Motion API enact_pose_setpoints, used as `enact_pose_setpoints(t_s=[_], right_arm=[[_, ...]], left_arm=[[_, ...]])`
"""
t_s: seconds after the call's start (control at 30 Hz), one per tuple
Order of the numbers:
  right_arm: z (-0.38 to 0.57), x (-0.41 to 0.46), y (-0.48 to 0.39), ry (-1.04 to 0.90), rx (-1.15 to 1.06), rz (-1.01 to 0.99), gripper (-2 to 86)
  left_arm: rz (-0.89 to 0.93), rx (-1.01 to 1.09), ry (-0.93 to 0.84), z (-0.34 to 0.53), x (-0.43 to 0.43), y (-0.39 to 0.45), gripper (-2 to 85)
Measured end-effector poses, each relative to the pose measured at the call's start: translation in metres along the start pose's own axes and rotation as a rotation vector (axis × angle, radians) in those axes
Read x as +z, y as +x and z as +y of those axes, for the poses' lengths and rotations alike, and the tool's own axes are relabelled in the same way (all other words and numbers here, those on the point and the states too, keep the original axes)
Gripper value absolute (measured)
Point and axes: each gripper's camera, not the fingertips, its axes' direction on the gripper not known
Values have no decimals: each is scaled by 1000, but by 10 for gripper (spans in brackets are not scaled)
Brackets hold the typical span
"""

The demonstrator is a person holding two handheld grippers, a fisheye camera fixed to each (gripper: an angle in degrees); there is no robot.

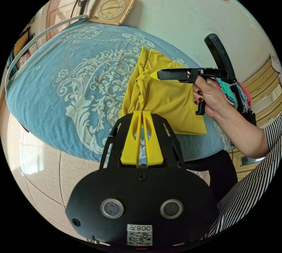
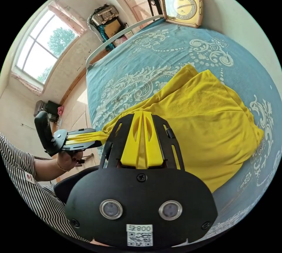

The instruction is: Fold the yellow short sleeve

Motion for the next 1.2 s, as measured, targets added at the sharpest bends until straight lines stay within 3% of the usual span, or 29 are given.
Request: enact_pose_setpoints(t_s=[0.07,0.23,0.37,0.6,0.77,0.97,1.1,1.2], right_arm=[[14,27,-18,-101,-53,92,2],[39,31,-36,-32,-141,231,3],[51,9,-7,-109,-46,67,6],[170,-84,87,102,248,-283,39],[316,-88,155,72,601,-421,90],[378,-62,185,64,704,-550,93],[405,-58,202,100,740,-620,89],[426,-57,213,117,760,-650,89]], left_arm=[[6,8,13,-3,3,14,3],[-7,39,-18,-14,9,39,4],[93,-64,30,-18,-5,44,4],[196,-113,26,2,-19,69,3],[281,-3,-50,-2,-5,132,4],[367,180,-150,-27,30,229,10],[331,402,-279,-45,66,302,18],[192,594,-344,-48,91,354,24]])
